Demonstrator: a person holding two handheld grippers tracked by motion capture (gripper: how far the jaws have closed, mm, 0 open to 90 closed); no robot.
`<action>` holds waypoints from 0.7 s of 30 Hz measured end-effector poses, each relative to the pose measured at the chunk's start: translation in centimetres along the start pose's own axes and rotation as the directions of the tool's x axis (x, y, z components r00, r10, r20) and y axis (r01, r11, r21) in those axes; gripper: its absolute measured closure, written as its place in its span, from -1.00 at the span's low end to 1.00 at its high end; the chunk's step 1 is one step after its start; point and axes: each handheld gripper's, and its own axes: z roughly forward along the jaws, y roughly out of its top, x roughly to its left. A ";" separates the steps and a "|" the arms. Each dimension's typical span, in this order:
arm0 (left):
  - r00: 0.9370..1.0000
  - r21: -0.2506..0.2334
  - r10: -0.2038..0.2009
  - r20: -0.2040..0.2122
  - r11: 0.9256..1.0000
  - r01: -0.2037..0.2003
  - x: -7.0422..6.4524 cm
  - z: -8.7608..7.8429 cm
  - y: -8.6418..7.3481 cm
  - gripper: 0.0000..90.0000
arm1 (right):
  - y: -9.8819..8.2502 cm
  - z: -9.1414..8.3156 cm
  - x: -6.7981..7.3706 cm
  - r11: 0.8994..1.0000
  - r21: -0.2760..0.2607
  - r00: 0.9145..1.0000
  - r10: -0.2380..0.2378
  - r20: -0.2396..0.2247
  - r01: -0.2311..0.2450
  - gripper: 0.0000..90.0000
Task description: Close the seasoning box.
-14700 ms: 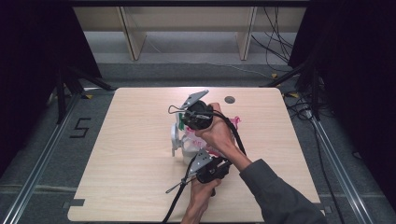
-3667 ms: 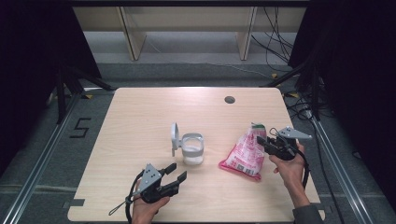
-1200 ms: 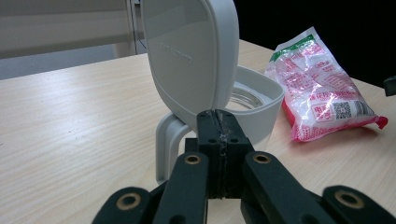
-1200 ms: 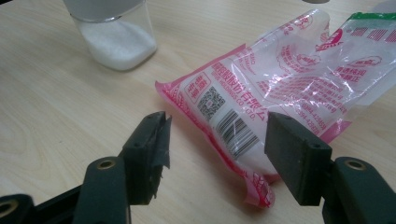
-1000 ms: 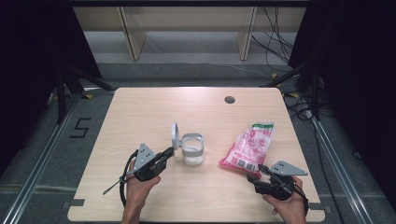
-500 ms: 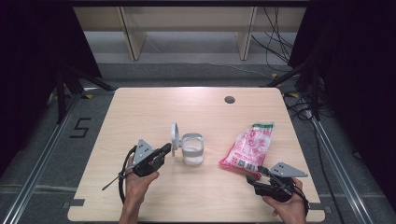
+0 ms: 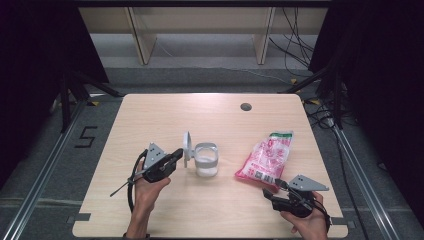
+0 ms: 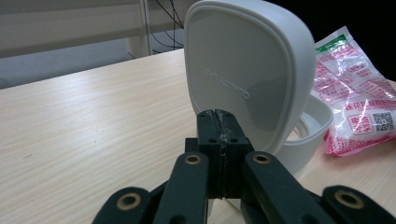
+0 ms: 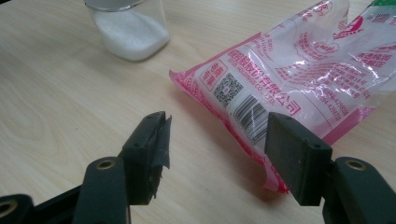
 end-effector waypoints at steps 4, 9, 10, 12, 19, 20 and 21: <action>1.000 -0.004 0.006 -0.002 1.000 -0.006 0.1 0.2 0.3 0.98 | 0.0 0.0 0.0 1.000 0.007 1.000 0.011 -0.003 -0.011 -0.11; 1.000 0.005 0.012 0.000 1.000 -0.012 0.1 0.3 0.6 0.98 | 0.0 0.1 0.1 1.000 0.007 1.000 0.013 -0.007 -0.013 -0.11; 1.000 0.001 0.008 0.003 1.000 -0.008 0.1 0.4 0.6 0.98 | 0.0 0.0 0.0 1.000 0.005 1.000 0.002 0.002 -0.002 -0.11; 1.000 0.001 0.007 0.001 1.000 -0.007 0.0 0.4 0.7 0.98 | -0.1 0.1 0.4 0.999 0.004 0.999 0.040 -0.008 -0.040 -0.11; 1.000 -0.003 0.015 0.008 1.000 -0.015 -0.2 0.5 1.1 0.98 | 0.0 0.2 0.1 1.000 0.002 1.000 0.013 -0.007 -0.013 -0.11; 1.000 -0.002 0.017 0.008 1.000 -0.017 -0.2 0.4 1.1 0.98 | 0.0 0.2 0.1 1.000 0.002 1.000 0.013 -0.008 -0.013 -0.11; 1.000 -0.002 0.017 0.007 1.000 -0.017 -0.3 0.4 1.1 0.98 | 0.0 0.2 0.1 1.000 0.003 1.000 0.014 -0.009 -0.014 -0.11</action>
